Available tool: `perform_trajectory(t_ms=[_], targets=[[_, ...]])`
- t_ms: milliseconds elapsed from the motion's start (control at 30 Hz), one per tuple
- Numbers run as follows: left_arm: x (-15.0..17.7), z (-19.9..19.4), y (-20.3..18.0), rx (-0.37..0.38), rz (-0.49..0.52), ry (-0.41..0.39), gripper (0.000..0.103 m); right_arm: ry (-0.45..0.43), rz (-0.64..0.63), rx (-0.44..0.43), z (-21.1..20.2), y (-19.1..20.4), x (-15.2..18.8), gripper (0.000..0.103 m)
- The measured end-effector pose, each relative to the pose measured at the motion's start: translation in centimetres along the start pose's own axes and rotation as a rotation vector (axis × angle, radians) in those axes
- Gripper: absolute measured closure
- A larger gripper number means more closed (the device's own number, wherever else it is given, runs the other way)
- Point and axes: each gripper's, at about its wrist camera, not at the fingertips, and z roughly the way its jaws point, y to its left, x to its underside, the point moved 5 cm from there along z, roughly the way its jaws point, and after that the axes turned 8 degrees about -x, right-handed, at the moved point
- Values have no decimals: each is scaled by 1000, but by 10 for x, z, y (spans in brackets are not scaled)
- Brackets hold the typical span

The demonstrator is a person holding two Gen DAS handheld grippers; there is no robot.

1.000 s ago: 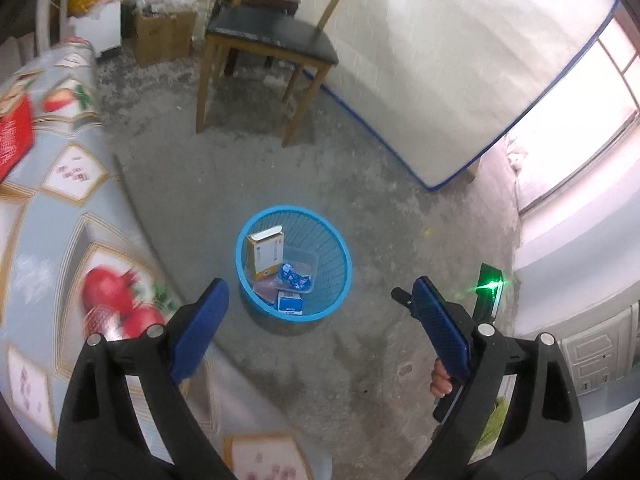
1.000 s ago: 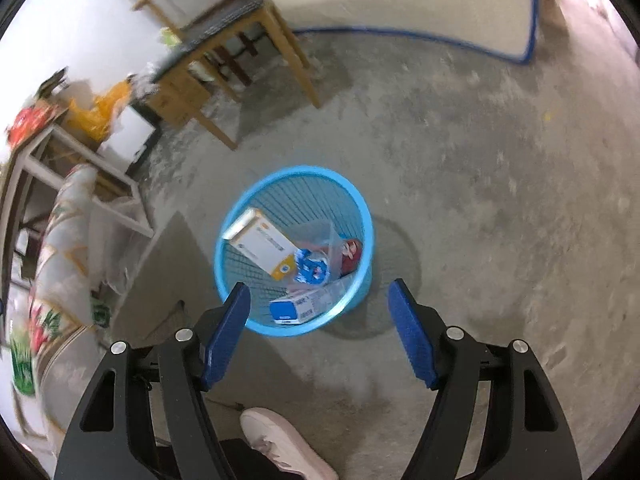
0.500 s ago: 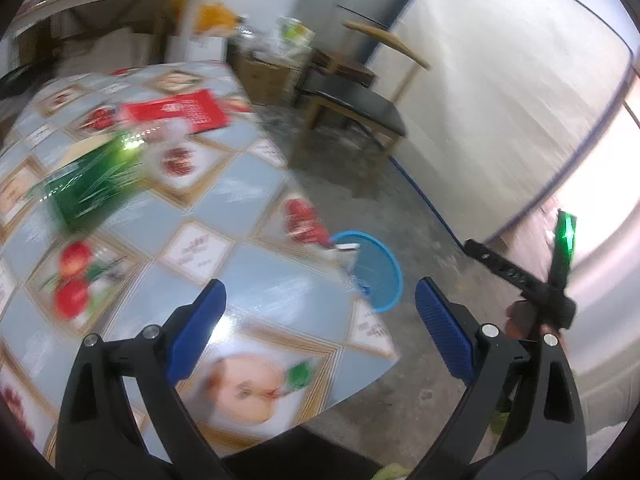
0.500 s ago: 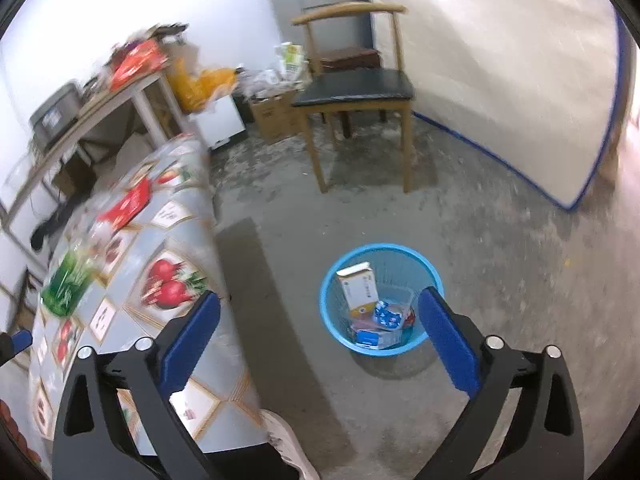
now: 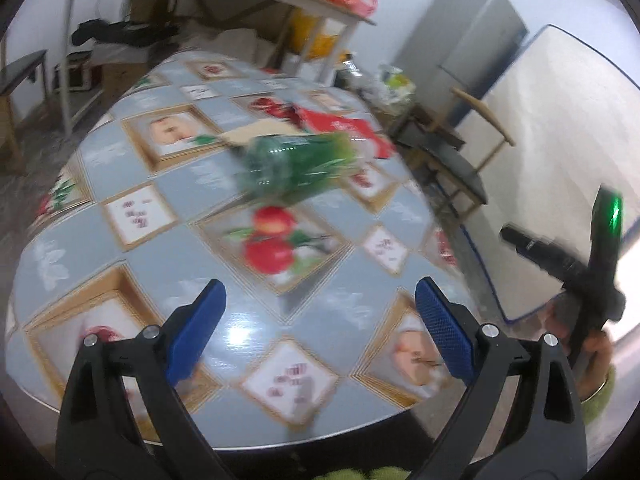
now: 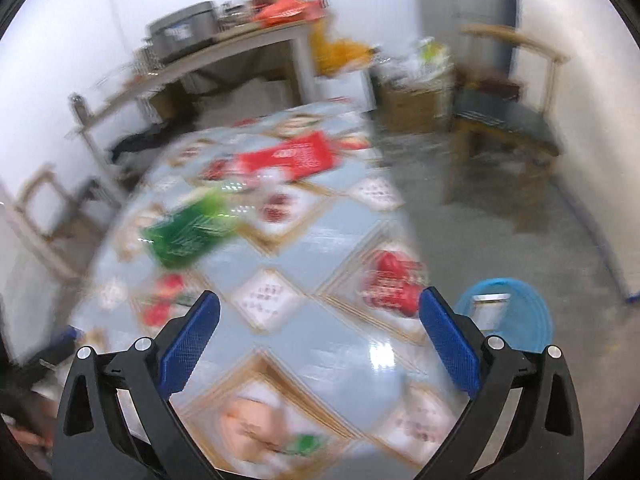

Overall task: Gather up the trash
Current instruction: 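Move both open tools back over the table toward the green bottle, then grasp the green-labelled plastic bottle with the right gripper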

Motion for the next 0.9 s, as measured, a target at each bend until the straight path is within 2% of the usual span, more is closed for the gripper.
perform_trajectory(t_ms=[67,167,300,367,533,767,900], targets=[[-1,4,17,-23,-19,5,11,47,74,-106,23,15,-11,6],[-7,9,43,-90,-47,-13,11,134,275,-235,69,27,-28,6],[-12,16,68,-159,-72,-11,11,177,420,-288,119,39,-41,7],[-14,23,77,-197,-67,9,11,197,479,-278,143,44,-45,7],[-15,37,84,-222,-52,70,10,243,579,-249,191,56,-44,9],[-16,40,82,-153,-72,61,8,269,700,-230,228,53,-35,17],[-19,40,77,-114,-60,49,8,264,742,-262,238,53,-36,24]])
